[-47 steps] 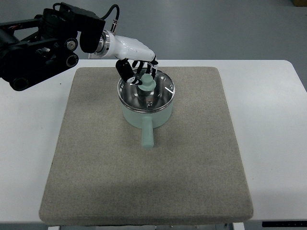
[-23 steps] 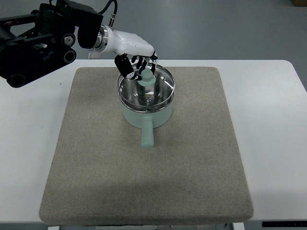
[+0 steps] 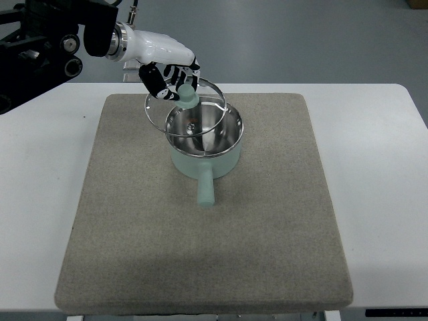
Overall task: Place lid left of pot with left hand
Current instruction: 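Lift the glass lid off the pot and carry it beside the pot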
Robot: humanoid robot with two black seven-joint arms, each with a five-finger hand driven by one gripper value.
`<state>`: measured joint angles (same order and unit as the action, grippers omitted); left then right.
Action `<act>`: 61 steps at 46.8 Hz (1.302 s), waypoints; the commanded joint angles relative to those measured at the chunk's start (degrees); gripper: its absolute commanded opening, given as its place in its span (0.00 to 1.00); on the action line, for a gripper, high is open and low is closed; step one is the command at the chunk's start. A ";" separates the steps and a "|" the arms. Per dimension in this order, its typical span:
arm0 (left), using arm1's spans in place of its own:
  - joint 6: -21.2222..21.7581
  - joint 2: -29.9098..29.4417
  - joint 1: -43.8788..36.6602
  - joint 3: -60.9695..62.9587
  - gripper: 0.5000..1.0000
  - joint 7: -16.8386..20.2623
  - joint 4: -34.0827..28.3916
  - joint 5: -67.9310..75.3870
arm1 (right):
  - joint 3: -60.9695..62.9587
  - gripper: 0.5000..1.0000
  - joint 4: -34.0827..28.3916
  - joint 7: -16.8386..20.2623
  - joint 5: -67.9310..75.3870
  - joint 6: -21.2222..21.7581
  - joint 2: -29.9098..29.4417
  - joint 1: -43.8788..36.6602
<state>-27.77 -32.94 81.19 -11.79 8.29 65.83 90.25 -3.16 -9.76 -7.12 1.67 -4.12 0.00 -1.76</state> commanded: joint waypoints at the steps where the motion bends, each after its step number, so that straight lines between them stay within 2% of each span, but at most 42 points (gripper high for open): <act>1: -0.09 -1.86 -0.24 0.01 0.00 0.50 0.00 -0.08 | 0.00 0.85 0.00 0.00 0.00 -0.01 0.00 0.00; 13: -0.09 -10.12 -2.34 -1.57 0.00 1.99 2.72 -0.87 | 0.00 0.85 0.00 0.00 0.00 -0.01 0.00 0.00; 25: -0.09 -15.22 -8.50 -4.29 0.00 3.31 3.34 -0.96 | 0.00 0.85 0.00 0.00 0.00 -0.01 0.00 0.00; 36: 0.34 -16.63 -14.65 -8.42 0.00 3.49 2.81 -0.87 | 0.00 0.85 0.00 0.00 0.00 -0.01 0.00 0.00; 45: 5.44 -16.54 -19.22 -9.22 0.00 3.49 1.93 -0.60 | 0.00 0.85 0.00 0.00 0.00 -0.01 0.00 0.00; 61: 9.13 -14.17 -23.27 -10.36 0.00 3.49 1.05 0.19 | 0.00 0.85 0.00 0.00 0.00 0.08 0.00 0.00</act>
<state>-19.24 -47.45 58.72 -22.17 11.78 66.99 90.17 -3.16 -9.76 -7.12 1.67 -4.13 0.00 -1.75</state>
